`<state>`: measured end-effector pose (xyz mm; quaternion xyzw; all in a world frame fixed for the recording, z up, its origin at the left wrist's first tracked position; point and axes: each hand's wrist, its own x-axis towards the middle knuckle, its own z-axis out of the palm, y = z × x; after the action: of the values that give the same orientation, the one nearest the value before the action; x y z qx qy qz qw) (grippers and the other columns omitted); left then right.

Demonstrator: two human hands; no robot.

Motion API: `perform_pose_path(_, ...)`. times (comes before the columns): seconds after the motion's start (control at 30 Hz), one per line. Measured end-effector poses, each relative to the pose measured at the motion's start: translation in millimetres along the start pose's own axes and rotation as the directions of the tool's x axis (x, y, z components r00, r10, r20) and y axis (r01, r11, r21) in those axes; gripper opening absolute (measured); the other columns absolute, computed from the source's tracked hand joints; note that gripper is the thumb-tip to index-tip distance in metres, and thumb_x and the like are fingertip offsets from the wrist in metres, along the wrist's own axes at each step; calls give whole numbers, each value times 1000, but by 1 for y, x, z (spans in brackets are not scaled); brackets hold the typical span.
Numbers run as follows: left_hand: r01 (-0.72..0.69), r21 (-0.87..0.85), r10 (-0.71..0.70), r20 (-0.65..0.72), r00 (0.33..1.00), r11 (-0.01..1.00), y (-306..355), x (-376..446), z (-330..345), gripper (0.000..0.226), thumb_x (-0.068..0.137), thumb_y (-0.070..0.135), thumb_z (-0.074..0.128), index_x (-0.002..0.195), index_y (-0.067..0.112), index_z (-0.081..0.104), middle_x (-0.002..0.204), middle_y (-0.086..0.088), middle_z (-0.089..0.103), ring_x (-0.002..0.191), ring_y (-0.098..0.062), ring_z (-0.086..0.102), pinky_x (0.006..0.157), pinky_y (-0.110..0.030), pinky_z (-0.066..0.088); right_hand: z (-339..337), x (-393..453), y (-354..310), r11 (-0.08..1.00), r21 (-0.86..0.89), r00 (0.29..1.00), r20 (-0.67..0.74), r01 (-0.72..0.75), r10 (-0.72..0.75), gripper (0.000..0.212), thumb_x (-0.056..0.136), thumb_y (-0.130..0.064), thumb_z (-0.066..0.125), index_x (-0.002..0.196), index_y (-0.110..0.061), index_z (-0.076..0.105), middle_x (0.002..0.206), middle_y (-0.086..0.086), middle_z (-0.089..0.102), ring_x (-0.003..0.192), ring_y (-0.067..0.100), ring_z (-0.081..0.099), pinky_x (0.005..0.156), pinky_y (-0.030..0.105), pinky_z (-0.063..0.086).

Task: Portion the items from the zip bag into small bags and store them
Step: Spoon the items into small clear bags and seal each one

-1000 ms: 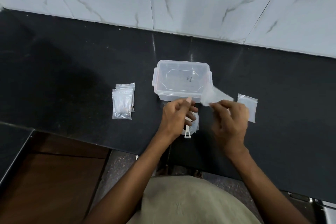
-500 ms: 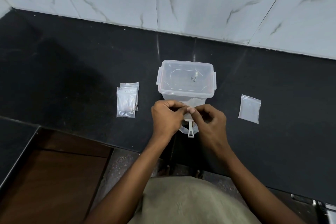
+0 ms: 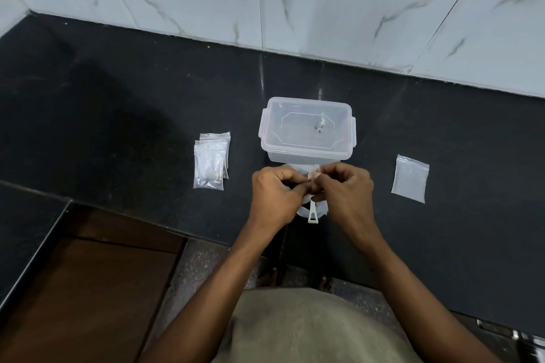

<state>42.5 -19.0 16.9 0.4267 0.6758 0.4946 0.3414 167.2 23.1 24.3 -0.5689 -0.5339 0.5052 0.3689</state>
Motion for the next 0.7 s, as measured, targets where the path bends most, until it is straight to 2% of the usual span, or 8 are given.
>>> perform_pose_path(0.07,37,-33,-38,-7,999,999,-2,1,-2,14,77,5,85,72,17,80,66,9,74,60,1,68,60,-17,52,-2,3,-3,996,67,999,14,-51,50,18,83,5,63,77,-4,77,70,13,75,66,31,75,57,33,60)
perform_pose_path(0.13,76,-33,-77,-28,997,997,-3,3,-3,18,79,4,82,71,19,80,66,8,75,61,-1,68,62,-20,54,-4,7,-3,988,119,995,23,-102,100,17,81,6,62,77,-2,77,73,18,75,67,35,74,60,35,60)
perform_pose_path(0.23,123,12,-119,-176,977,992,-2,3,-1,17,80,4,79,68,15,77,64,10,72,58,2,65,60,-13,51,-4,12,1,981,116,988,44,-154,150,14,81,7,64,76,0,75,73,21,73,67,36,73,61,35,59)
perform_pose_path(0.33,63,109,-28,-292,956,992,-2,-1,2,14,79,6,76,68,13,76,64,9,71,58,-5,67,59,-19,54,-1,14,5,985,58,985,78,-162,157,11,82,5,70,74,-2,73,71,17,73,63,33,72,63,43,62)
perform_pose_path(0.47,-104,200,154,-253,955,974,-4,-5,3,12,77,5,80,68,10,74,67,5,70,59,-9,65,55,-18,51,8,10,3,997,-10,989,125,-77,78,7,84,-11,76,80,-9,70,72,9,74,68,29,75,68,49,64)
perform_pose_path(0.53,-148,212,196,-224,955,966,-4,-6,2,12,75,1,80,69,9,74,69,3,70,60,-10,66,55,-16,51,10,11,2,997,-38,990,125,-62,66,9,80,-7,75,83,-13,68,74,6,73,67,28,75,69,51,64)
perform_pose_path(0.63,-123,255,205,-328,922,959,-6,-6,-4,11,73,0,74,69,10,71,69,4,68,58,-10,63,56,-17,50,11,11,2,995,-100,995,98,-21,31,28,76,-1,74,86,-20,56,80,5,71,68,27,74,66,50,63)
perform_pose_path(0.7,-98,304,218,-392,894,948,-6,-8,-7,10,71,2,72,69,11,69,69,4,65,57,-8,60,57,-19,50,13,7,-1,981,-154,990,97,116,-102,30,75,2,72,80,-17,50,75,4,67,63,23,70,59,47,61)
